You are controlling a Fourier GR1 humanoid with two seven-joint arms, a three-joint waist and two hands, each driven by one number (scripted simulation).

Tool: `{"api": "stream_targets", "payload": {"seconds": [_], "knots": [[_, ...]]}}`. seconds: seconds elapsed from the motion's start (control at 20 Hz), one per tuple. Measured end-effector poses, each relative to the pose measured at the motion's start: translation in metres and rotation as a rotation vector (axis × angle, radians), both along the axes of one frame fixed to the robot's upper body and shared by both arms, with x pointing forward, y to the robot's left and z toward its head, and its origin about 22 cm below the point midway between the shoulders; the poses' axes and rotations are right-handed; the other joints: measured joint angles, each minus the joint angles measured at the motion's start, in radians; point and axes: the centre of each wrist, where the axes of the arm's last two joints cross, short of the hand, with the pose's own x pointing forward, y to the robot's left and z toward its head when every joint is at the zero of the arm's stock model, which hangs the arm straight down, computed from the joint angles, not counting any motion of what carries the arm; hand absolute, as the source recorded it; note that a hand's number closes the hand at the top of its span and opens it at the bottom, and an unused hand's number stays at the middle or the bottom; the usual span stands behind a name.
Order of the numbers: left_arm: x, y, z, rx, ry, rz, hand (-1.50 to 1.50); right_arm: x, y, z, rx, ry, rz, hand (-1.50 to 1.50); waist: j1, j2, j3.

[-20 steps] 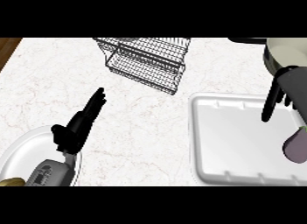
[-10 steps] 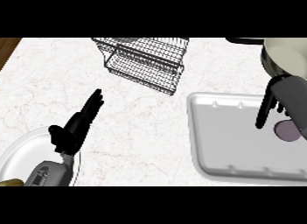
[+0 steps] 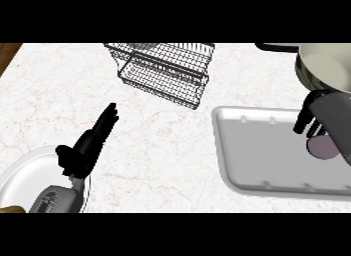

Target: Pick the eggplant from the tray and place it in the tiered basket

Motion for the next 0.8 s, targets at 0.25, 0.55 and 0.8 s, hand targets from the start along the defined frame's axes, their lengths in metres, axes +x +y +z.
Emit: {"api": "stream_targets", "payload": {"seconds": [0.25, 0.55, 0.8], "knots": [[0.002, 0.004, 0.006, -0.002, -0.009, -0.005, 0.00, 0.002, 0.005, 0.001, -0.019, -0.046, 0.000, 1.50, 0.003, 0.003, 0.000], [-0.006, 0.004, -0.002, -0.004, 0.012, 0.017, 0.00, 0.003, 0.028, -0.001, -0.072, -0.268, 0.114, 1.50, -0.022, -0.008, 0.007], [-0.011, 0.014, -0.005, 0.002, 0.040, 0.065, 0.00, 0.003, 0.071, 0.003, -0.147, -0.627, 0.302, 1.50, -0.067, -0.030, 0.013]]}}
